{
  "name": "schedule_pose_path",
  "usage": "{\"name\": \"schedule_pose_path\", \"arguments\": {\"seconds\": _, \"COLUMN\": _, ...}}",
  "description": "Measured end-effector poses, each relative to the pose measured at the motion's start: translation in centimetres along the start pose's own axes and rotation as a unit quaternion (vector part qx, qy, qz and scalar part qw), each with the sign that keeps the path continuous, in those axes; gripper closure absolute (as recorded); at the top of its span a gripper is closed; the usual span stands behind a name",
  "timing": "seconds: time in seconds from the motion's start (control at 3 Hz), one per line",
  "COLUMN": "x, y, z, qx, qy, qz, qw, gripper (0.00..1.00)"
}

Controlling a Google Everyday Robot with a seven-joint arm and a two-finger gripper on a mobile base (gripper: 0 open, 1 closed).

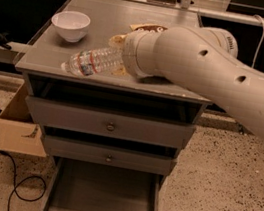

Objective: Pick water bottle from bottom drawer and place on counter

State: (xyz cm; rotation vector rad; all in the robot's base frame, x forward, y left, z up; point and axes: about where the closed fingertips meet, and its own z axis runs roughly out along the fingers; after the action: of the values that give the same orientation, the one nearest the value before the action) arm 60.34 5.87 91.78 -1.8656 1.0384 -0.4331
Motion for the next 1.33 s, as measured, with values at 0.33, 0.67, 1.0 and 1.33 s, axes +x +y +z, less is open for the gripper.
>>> {"name": "schedule_pose_path", "arguments": {"seconds": 0.33, "x": -0.1, "y": -2.0, "z": 2.1, "qx": -0.007, "qy": -0.018, "qz": -0.01, "qw": 0.9998, "gripper": 1.0}}
{"name": "schedule_pose_path", "arguments": {"seconds": 0.67, "x": 0.7, "y": -3.9, "z": 5.0, "qx": -0.023, "qy": -0.021, "qz": -0.015, "qw": 0.9994, "gripper": 1.0}}
{"name": "schedule_pose_path", "arguments": {"seconds": 1.0, "x": 3.0, "y": -6.0, "z": 7.0, "qx": -0.036, "qy": -0.007, "qz": -0.009, "qw": 0.9993, "gripper": 1.0}}
{"name": "schedule_pose_path", "arguments": {"seconds": 1.33, "x": 5.4, "y": -7.0, "z": 8.6, "qx": -0.044, "qy": 0.009, "qz": 0.006, "qw": 0.999, "gripper": 1.0}}
